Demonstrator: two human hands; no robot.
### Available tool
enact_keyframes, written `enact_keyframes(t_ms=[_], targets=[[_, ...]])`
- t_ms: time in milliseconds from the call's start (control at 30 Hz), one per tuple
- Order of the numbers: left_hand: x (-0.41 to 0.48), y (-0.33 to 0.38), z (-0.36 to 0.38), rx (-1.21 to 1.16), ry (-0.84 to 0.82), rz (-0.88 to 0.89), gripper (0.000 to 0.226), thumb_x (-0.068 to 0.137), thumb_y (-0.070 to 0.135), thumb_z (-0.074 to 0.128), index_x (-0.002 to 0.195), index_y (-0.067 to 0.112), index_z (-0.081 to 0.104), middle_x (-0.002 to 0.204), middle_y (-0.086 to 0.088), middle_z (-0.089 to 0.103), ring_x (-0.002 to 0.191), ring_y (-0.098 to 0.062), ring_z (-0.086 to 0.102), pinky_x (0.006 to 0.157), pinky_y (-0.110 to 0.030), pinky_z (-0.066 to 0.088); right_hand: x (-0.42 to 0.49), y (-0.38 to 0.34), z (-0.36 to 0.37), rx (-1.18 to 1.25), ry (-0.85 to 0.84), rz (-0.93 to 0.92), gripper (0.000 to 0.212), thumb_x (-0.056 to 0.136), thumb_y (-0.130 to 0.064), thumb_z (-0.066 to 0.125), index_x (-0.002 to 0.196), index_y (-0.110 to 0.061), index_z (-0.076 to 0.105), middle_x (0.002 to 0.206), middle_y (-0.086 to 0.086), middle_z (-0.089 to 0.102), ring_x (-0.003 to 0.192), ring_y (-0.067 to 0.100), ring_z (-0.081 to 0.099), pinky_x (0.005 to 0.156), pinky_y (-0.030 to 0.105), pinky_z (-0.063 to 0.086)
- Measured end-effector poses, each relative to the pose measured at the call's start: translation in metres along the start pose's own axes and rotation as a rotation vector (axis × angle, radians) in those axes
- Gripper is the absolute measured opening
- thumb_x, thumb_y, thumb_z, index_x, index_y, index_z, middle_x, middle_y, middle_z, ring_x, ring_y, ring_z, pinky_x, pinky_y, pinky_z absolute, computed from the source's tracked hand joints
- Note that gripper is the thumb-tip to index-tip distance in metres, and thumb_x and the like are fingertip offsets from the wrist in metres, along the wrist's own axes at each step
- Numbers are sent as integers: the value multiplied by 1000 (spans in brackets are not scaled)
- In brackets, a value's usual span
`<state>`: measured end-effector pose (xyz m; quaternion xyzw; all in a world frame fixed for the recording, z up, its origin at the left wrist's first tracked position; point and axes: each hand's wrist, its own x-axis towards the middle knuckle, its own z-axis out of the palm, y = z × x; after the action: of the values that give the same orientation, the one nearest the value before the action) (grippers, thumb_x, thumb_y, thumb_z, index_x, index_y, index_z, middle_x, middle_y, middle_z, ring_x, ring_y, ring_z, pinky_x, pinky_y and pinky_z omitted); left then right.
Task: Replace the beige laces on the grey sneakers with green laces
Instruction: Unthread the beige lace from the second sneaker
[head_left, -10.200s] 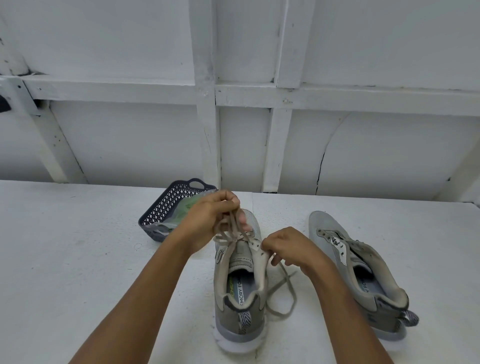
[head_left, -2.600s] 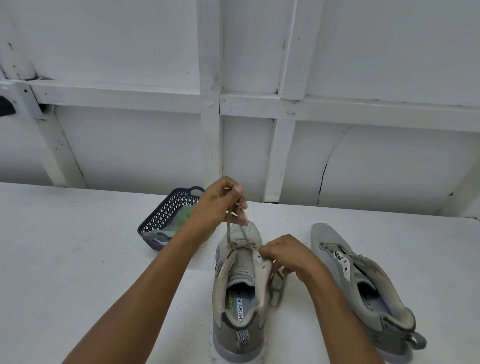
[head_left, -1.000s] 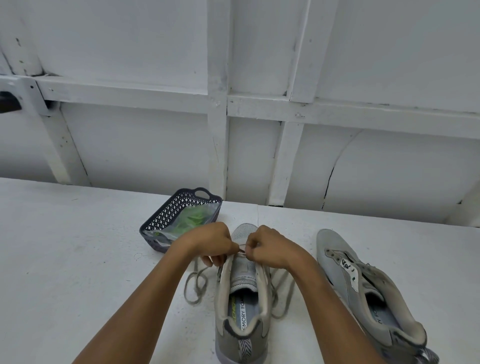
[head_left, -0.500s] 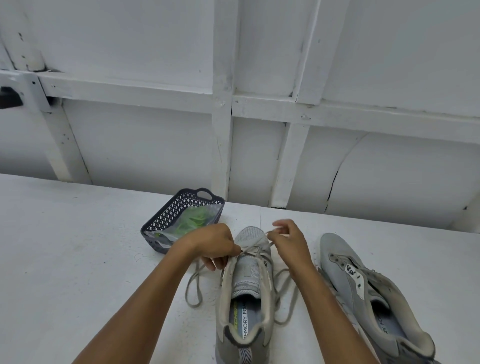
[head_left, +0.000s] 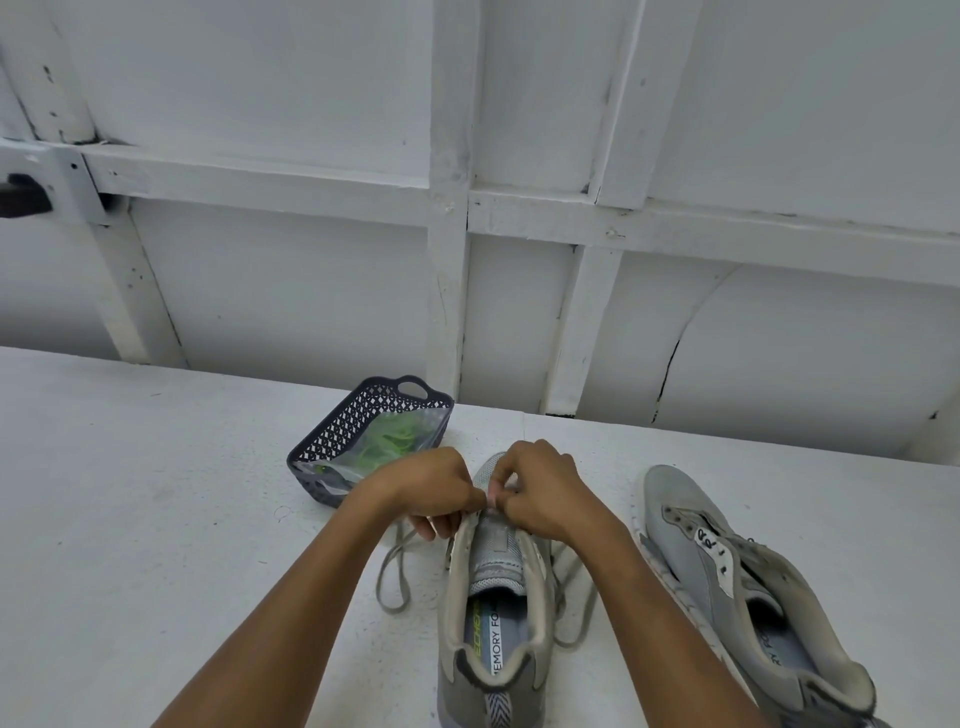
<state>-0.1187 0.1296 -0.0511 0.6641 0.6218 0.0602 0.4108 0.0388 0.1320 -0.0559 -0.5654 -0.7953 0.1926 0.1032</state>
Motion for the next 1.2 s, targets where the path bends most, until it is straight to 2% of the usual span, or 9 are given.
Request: enact_keyframes(t_ms=[100, 200, 333, 533, 733, 933, 1000, 1100, 1200], targets=[[0, -1, -1, 0, 13, 12, 23, 92, 18, 55, 78, 4, 66, 70, -9, 66, 61, -17, 66, 53, -27, 55, -8, -3, -3, 460, 85, 8, 17, 95, -16, 52, 81, -25, 55, 88, -11, 72, 95, 8, 63, 89, 33, 47], [1, -2, -1, -4, 11, 14, 26, 93, 18, 54, 73, 6, 65, 69, -8, 67, 63, -19, 67, 55, -28, 57, -11, -1, -10, 828, 182, 94, 15, 99, -14, 45, 85, -17, 50, 65, -7, 70, 77, 16, 67, 86, 38, 50], [0, -2, 0, 2, 8, 12, 26, 95, 20, 54, 78, 4, 66, 69, -6, 66, 65, -19, 67, 62, -31, 60, -7, 5, -18, 614, 281, 163, 22, 94, -31, 59, 76, -19, 57, 60, -9, 57, 59, 12, 54, 69, 37, 49], [-1, -1, 1, 18, 17, 15, 26, 95, 19, 54, 80, 3, 68, 69, -7, 67, 66, -20, 67, 65, -33, 60, -10, 8, -5, 146, -34, 152, 4, 74, -25, 74, 72, -25, 71, 82, -5, 70, 82, 12, 62, 73, 28, 51], [-3, -1, 1, 32, 26, 25, 28, 95, 20, 53, 74, 6, 66, 67, -5, 66, 66, -20, 67, 65, -32, 59, -13, 6, -10, 264, -27, 87, 15, 93, -21, 61, 79, -18, 66, 75, -6, 61, 73, 9, 54, 60, 21, 39], [-4, -1, 1, 53, 44, 39, 29, 96, 21, 53, 73, 9, 65, 65, -3, 66, 63, -16, 65, 56, -24, 55, -19, 3, -24, 846, 55, 79, 22, 105, -20, 44, 84, -17, 49, 84, -4, 70, 72, 11, 56, 54, 14, 38], [-4, -1, 1, 48, 42, 40, 30, 96, 20, 52, 71, 9, 65, 64, -2, 65, 62, -15, 65, 55, -23, 53, -21, 3, -27, 927, 42, 103, 23, 106, -21, 40, 84, -16, 45, 70, 1, 64, 66, 15, 61, 46, 16, 37], [-4, -1, 1, 50, 39, 43, 33, 96, 20, 52, 67, 10, 63, 62, -1, 65, 60, -14, 64, 53, -22, 51, -16, 7, -26, 822, 128, 197, 22, 102, -25, 46, 82, -17, 50, 63, -3, 47, 50, 12, 45, 50, 26, 38], [-4, -1, 1, 56, 45, 43, 33, 96, 21, 52, 67, 10, 63, 61, -1, 64, 59, -13, 64, 53, -21, 51, -15, 12, -24, 505, 121, 164, 17, 91, -31, 63, 80, -18, 65, 74, -6, 63, 72, 13, 58, 60, 25, 41]])
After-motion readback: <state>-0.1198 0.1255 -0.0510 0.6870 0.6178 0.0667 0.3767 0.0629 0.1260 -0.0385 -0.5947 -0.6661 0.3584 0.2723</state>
